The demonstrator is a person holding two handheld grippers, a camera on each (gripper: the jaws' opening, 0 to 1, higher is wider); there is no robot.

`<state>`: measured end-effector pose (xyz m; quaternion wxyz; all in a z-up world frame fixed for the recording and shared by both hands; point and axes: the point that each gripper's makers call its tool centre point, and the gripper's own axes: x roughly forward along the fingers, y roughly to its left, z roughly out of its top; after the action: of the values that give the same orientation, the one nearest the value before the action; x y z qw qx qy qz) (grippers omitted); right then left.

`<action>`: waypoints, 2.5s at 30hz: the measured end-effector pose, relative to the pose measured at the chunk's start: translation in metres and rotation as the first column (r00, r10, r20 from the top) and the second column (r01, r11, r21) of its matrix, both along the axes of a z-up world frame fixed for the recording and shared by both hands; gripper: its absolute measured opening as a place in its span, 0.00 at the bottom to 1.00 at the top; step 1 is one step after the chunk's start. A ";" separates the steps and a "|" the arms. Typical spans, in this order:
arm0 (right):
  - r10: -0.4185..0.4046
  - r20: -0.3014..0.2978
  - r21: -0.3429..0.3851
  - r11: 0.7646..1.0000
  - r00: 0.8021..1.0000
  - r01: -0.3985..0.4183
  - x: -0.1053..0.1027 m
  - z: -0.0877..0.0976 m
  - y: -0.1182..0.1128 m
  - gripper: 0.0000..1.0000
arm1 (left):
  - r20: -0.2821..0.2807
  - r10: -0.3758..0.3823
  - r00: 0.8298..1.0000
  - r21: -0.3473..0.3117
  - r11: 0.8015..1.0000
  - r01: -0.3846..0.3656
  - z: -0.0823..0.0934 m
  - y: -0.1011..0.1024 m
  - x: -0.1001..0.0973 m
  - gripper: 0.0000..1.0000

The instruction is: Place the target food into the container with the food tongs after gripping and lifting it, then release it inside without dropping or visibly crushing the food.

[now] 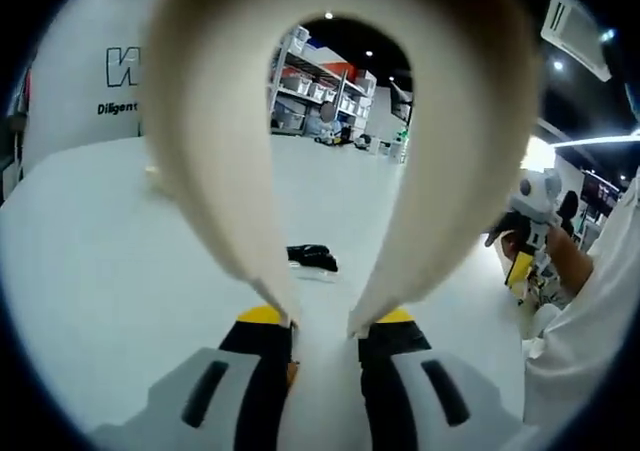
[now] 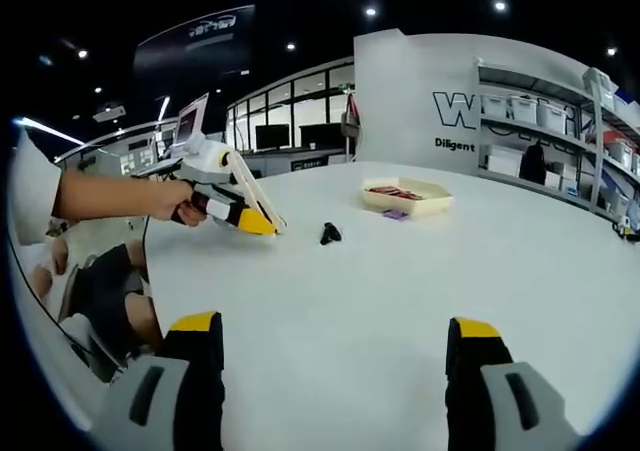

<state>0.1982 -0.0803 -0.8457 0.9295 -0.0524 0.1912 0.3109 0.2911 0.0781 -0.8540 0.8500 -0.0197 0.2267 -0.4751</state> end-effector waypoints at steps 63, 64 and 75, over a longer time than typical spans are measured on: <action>0.052 -0.011 -0.022 0.998 0.999 -0.052 -0.007 -0.007 0.025 0.89 | 0.179 -0.106 0.978 0.167 0.983 0.076 -0.005 0.081 -0.026 0.27; 0.050 -0.012 -0.022 0.998 0.999 -0.051 -0.007 -0.007 0.024 0.89 | 0.184 -0.108 0.977 0.147 0.986 0.082 -0.001 0.081 -0.027 0.28; 0.044 -0.013 -0.003 0.999 0.999 -0.044 -0.008 -0.008 0.025 0.90 | 0.137 -0.079 0.987 0.128 0.990 0.062 -0.004 0.081 -0.033 0.23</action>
<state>0.1904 -0.0552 -0.8534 0.9212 -0.0559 0.1966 0.3312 0.2580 0.1589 -0.8583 0.8462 0.0746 0.1952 -0.4902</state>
